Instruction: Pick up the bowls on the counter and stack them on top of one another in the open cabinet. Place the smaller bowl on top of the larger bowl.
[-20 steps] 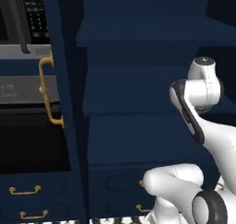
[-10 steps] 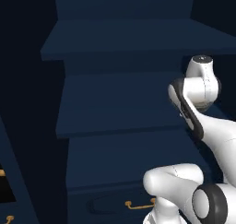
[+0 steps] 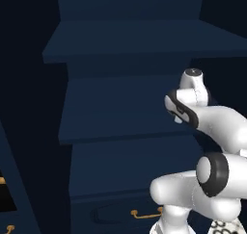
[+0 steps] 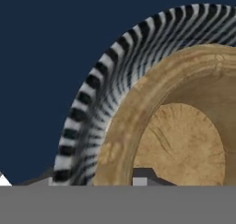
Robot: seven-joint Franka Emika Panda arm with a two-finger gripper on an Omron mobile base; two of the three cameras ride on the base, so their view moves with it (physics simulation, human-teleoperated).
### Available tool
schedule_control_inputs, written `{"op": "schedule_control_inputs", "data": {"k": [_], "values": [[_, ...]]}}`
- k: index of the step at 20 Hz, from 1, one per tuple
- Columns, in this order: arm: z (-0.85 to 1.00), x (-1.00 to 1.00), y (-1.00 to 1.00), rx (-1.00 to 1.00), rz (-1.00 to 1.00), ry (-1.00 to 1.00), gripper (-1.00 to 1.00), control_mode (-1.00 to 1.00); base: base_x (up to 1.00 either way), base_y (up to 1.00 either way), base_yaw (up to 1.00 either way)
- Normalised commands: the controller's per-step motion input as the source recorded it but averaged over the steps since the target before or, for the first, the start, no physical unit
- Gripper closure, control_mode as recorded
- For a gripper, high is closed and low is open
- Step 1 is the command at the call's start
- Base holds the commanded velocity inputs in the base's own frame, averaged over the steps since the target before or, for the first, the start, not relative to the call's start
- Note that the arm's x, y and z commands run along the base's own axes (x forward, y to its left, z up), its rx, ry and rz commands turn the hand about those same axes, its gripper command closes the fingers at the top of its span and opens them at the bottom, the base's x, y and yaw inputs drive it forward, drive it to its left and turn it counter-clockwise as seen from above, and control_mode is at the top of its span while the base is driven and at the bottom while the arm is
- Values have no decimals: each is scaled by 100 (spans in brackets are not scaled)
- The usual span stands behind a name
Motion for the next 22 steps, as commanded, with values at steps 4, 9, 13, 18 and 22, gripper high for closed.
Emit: {"op": "schedule_control_inputs", "data": {"k": [4,9,13,18,22], "values": [[-30,78,-6,2,0,0,100,-100,0,0,0],[-12,-2,-1,4,0,-7,-100,-100,0,0,0],[0,-73,0,1,0,-23,-100,-100,0,0,0],[21,-100,15,0,1,-25,-100,-100,0,0,0],[45,-100,82,-7,2,-4,-100,-100,0,0,0]]}}
